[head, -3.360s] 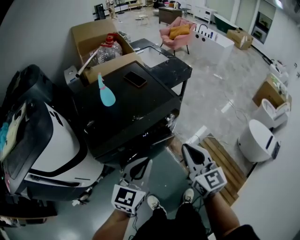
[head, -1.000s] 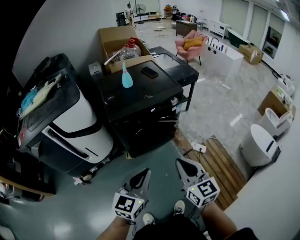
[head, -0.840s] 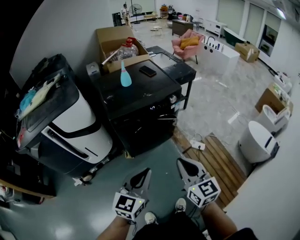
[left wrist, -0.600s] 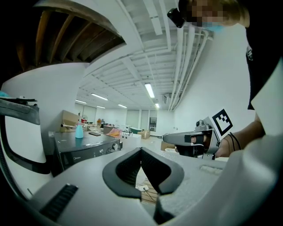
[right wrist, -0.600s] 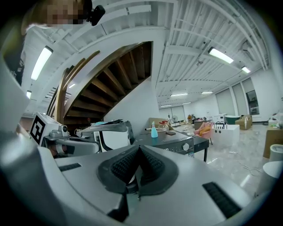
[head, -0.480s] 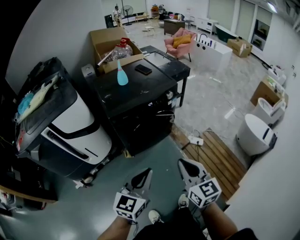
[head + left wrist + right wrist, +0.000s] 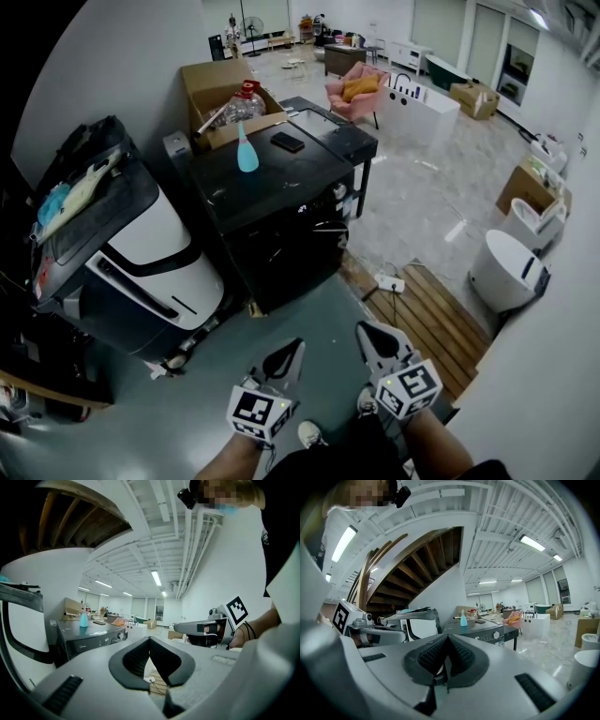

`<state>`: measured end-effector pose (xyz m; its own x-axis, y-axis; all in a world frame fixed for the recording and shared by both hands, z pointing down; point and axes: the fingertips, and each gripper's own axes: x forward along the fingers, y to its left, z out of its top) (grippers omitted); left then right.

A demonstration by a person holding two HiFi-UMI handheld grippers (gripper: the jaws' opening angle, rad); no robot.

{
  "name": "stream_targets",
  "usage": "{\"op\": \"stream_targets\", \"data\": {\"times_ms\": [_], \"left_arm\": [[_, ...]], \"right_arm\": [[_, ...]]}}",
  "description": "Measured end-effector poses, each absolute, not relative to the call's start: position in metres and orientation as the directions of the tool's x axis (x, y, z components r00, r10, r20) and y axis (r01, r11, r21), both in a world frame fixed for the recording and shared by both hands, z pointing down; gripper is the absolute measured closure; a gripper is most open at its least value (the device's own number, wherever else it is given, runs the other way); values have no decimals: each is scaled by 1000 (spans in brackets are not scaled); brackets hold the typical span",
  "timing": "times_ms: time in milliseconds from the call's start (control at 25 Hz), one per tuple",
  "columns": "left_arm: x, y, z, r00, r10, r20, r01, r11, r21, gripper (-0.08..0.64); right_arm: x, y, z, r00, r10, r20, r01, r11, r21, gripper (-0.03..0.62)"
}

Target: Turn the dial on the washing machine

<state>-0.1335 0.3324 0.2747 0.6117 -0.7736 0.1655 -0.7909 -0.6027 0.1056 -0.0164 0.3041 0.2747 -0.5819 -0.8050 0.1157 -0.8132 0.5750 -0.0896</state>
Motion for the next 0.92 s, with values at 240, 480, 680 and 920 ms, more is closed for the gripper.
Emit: {"op": "stream_targets", "data": {"times_ms": [240, 480, 680, 920], "left_arm": [[-137, 335, 273, 610, -778, 151, -793, -600, 106, 555], [-136, 336, 270, 613, -780, 127, -790, -603, 112, 555], [-136, 335, 272, 614, -776, 147, -789, -605, 103, 555], [-134, 337, 271, 617, -774, 141, -787, -610, 96, 555]], "right_arm": [[-18, 307, 273, -578, -808, 111, -816, 572, -83, 595], [-19, 309, 272, -580, -807, 113, -815, 574, -83, 595], [-19, 308, 271, -583, -804, 119, -812, 578, -79, 595], [-18, 311, 274, -578, -807, 122, -816, 573, -75, 595]]}}
